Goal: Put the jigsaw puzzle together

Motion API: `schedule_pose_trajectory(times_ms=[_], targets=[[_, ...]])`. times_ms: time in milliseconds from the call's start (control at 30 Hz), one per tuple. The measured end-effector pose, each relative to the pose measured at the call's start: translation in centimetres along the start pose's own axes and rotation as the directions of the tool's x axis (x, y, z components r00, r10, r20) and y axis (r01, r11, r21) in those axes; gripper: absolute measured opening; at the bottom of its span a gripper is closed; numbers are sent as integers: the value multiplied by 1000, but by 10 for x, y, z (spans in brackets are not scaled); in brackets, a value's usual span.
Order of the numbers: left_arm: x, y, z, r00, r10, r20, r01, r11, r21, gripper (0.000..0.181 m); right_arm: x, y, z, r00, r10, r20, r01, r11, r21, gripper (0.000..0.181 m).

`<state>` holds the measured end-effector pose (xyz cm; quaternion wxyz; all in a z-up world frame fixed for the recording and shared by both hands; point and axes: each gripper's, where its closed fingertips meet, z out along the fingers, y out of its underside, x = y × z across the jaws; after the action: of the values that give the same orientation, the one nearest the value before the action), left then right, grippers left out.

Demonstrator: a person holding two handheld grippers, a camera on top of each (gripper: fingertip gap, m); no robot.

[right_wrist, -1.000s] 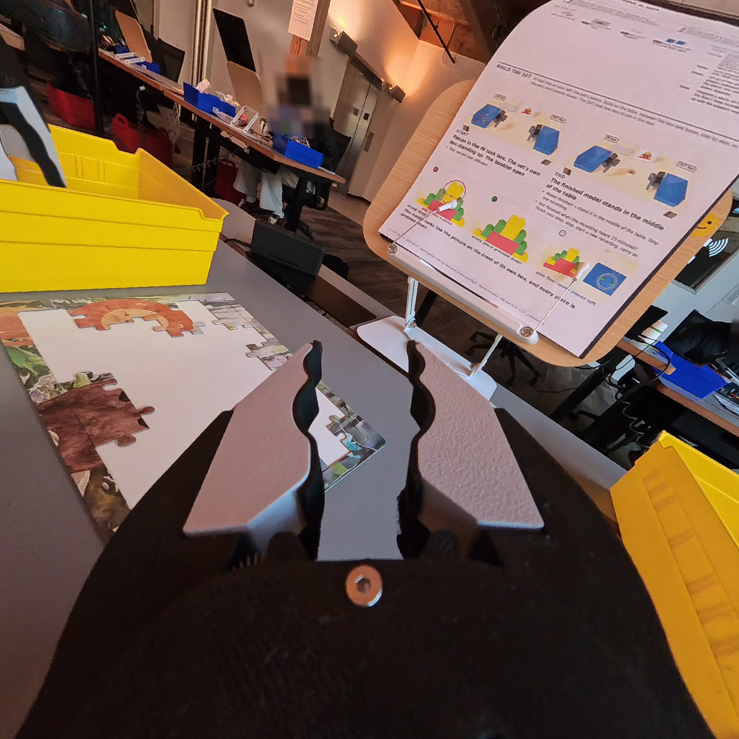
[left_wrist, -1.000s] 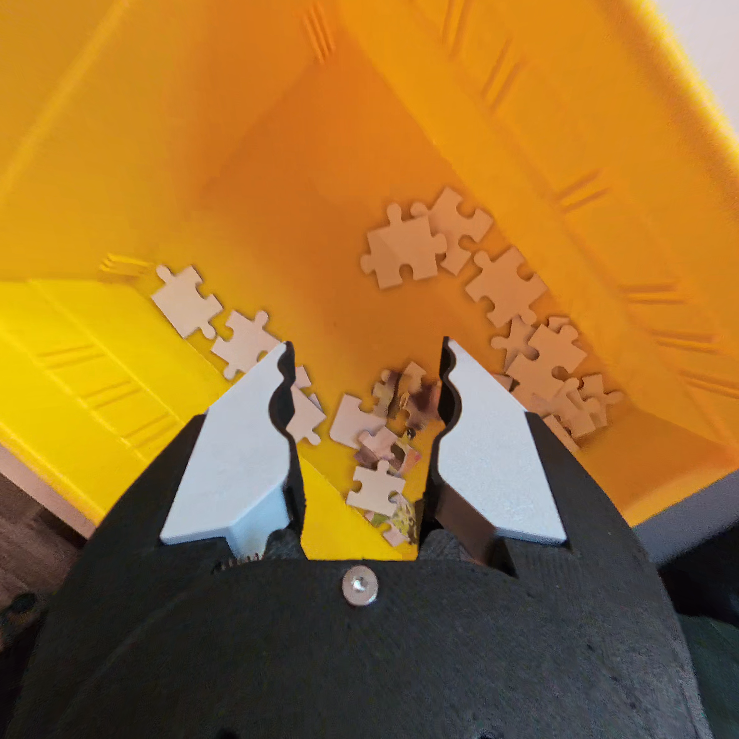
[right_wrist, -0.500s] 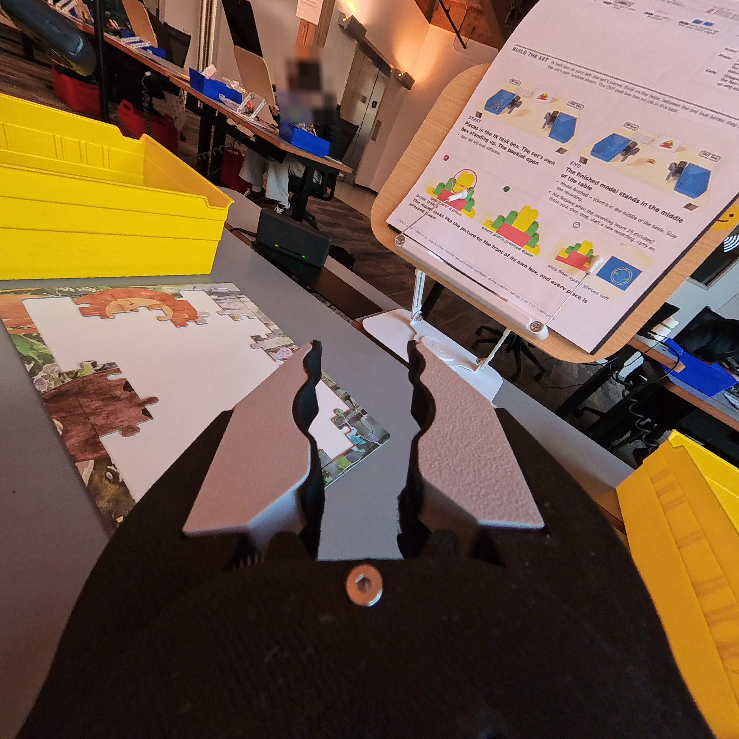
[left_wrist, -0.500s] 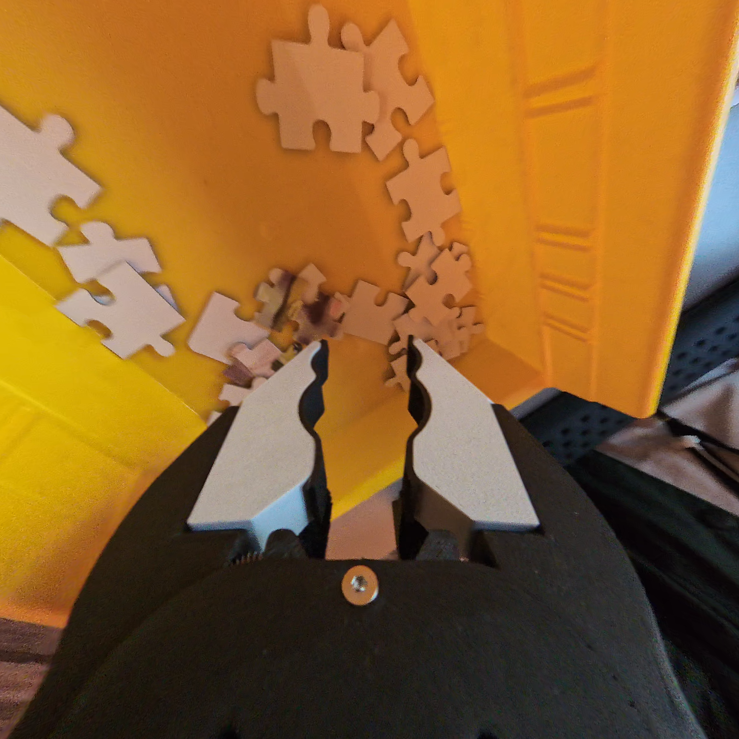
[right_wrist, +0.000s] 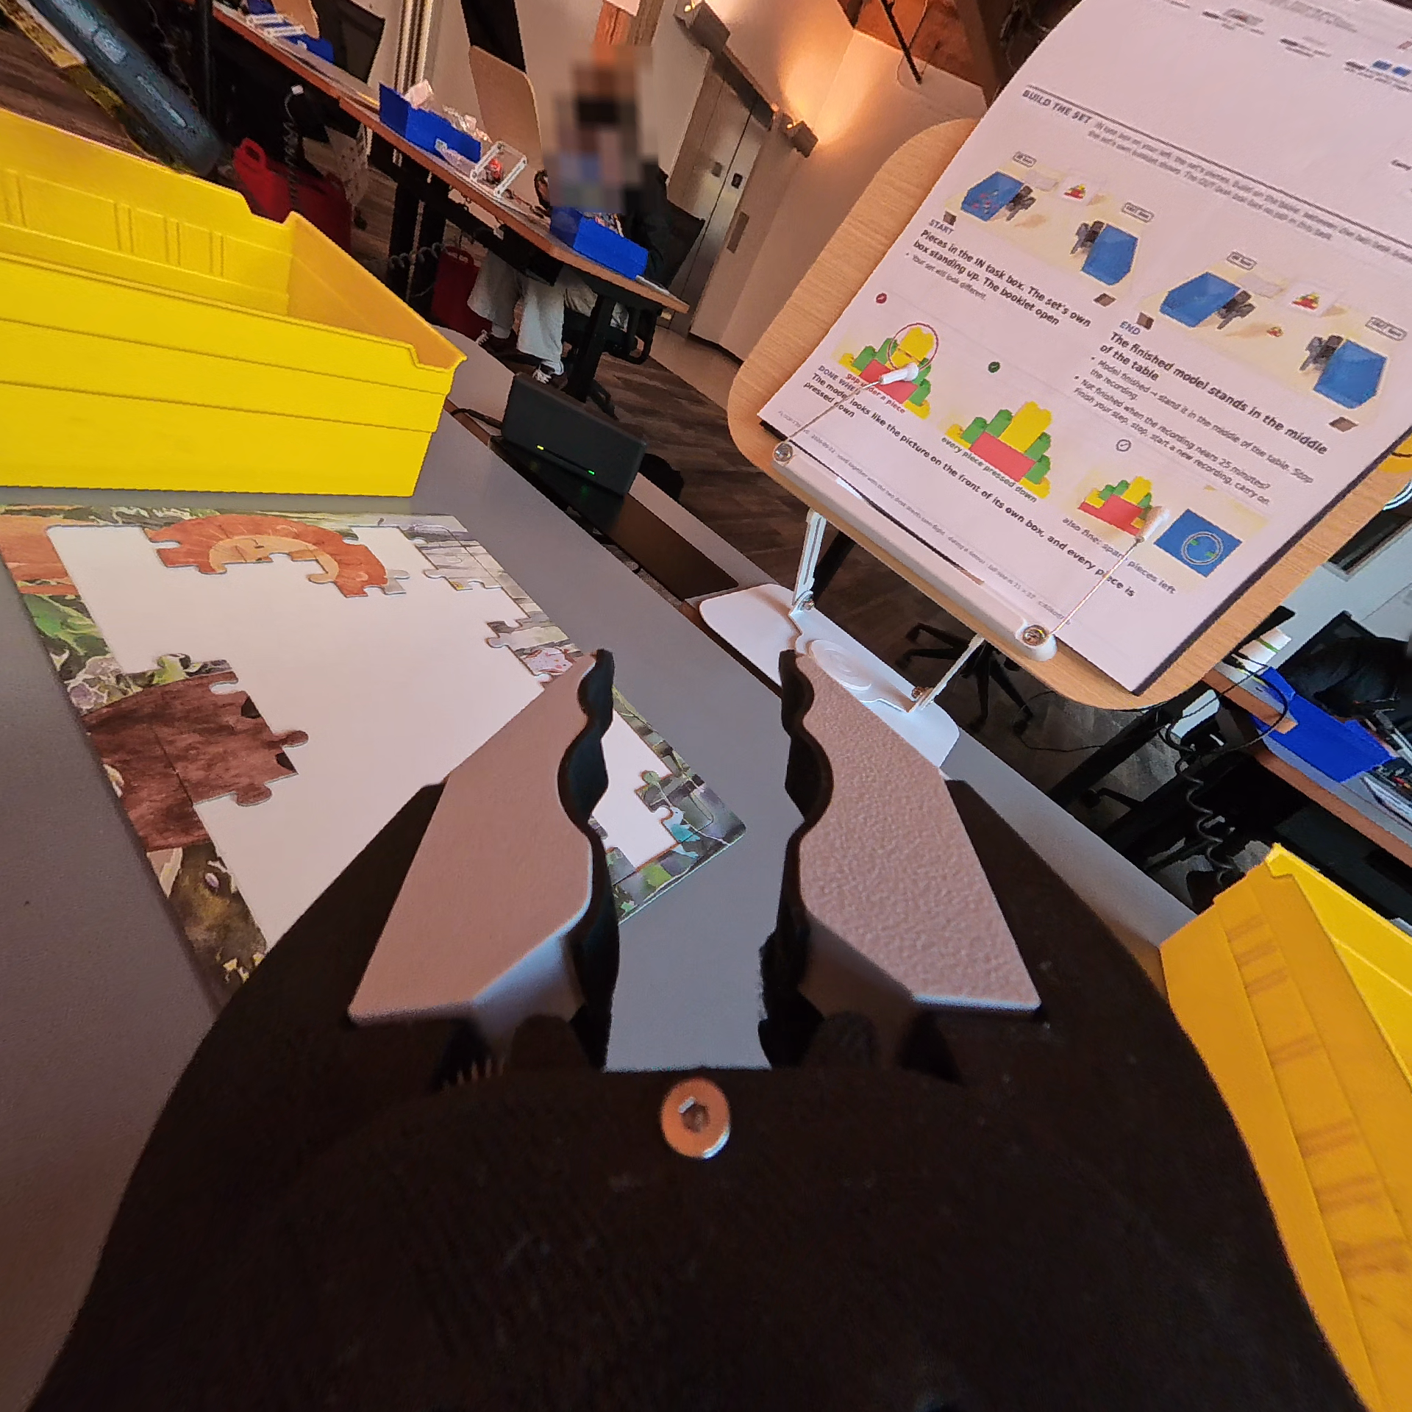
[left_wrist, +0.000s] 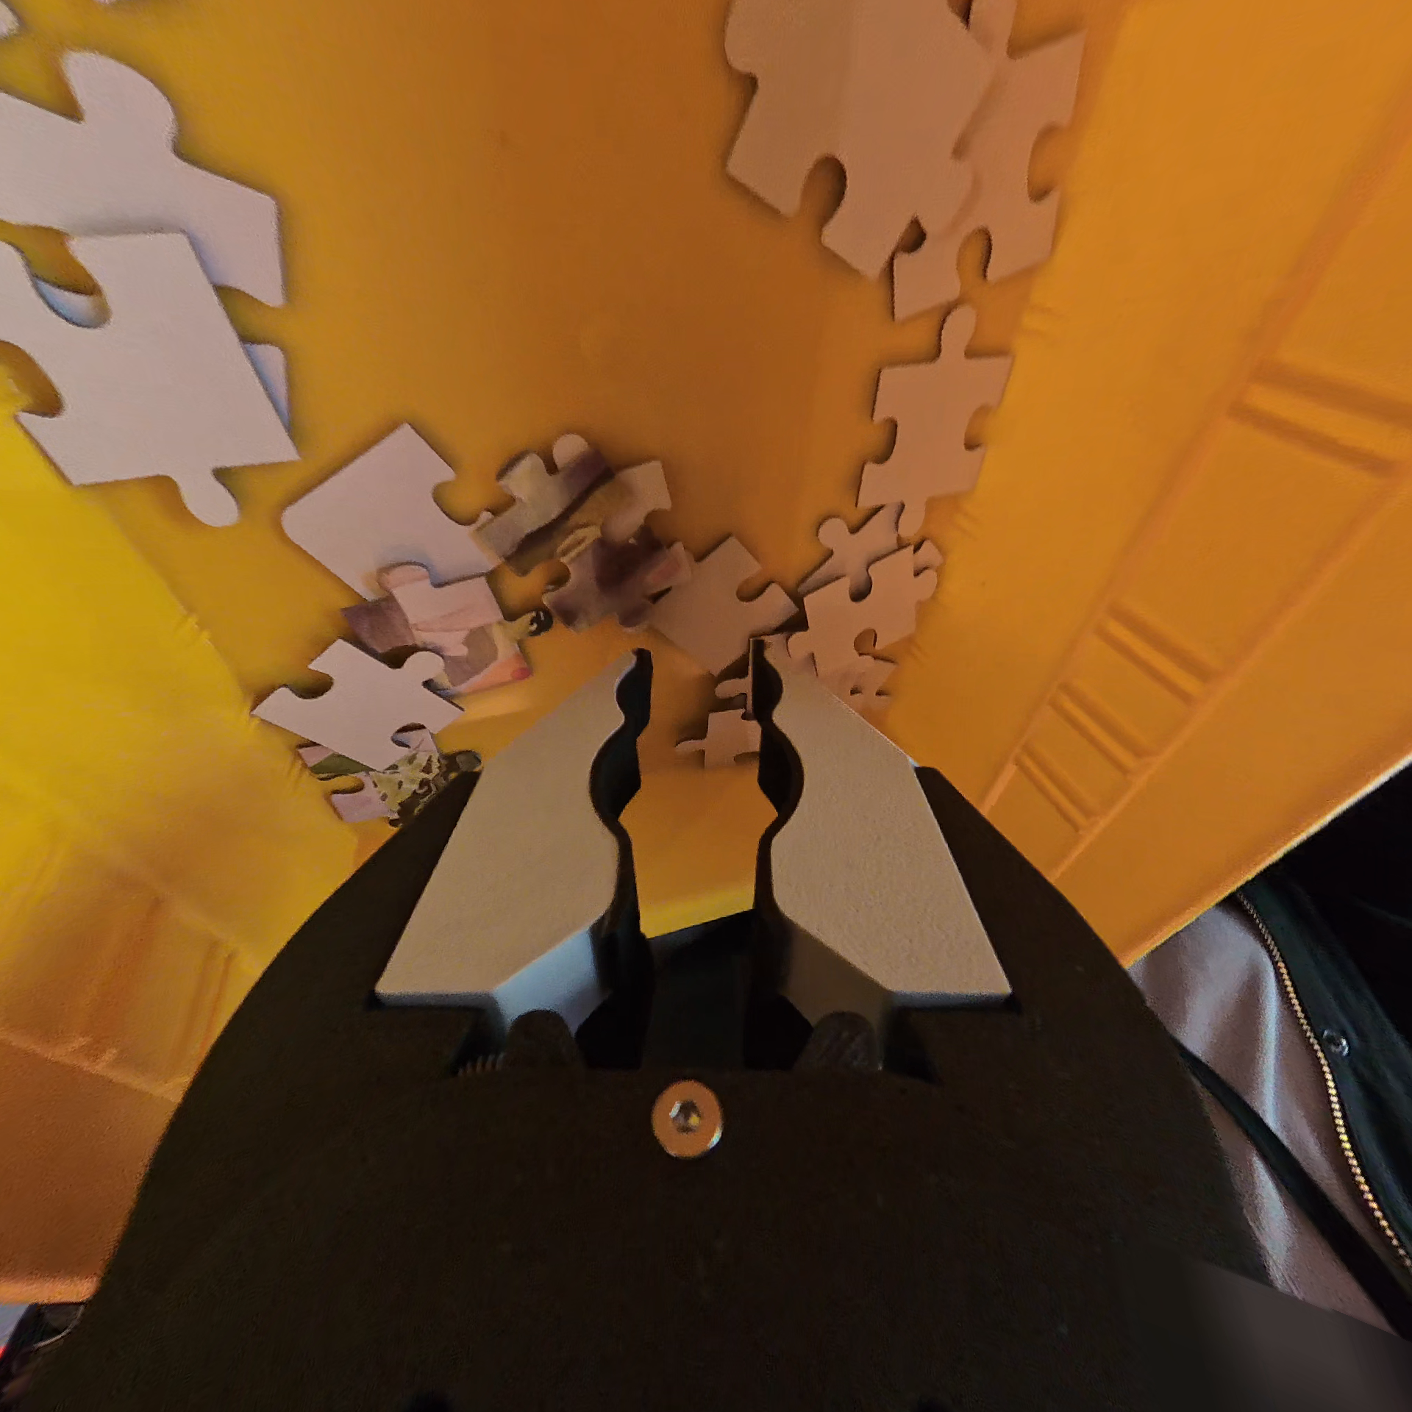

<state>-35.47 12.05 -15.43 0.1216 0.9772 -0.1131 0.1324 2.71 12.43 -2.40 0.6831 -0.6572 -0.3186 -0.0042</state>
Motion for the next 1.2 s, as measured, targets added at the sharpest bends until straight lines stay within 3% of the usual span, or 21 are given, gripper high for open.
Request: schedule_pose_trajectory(times_ms=[367,667,867,1200], targets=[[5,-1,8,999,-32,11,32,999,-19,19,-3,1,1,1000,-23,9,23,1000,-12,44],[-6,0,10,998,-17,57,20,998,-52,0,-6,2,1,999,-33,16,33,999,-16,44],[-8,4,10,999,-47,-11,46,996,-80,0,-7,1,1,999,-35,17,36,999,-15,44],[-14,-18,4,993,77,91,-76,997,-13,0,-8,1,1,999,-48,21,48,999,-17,44]])
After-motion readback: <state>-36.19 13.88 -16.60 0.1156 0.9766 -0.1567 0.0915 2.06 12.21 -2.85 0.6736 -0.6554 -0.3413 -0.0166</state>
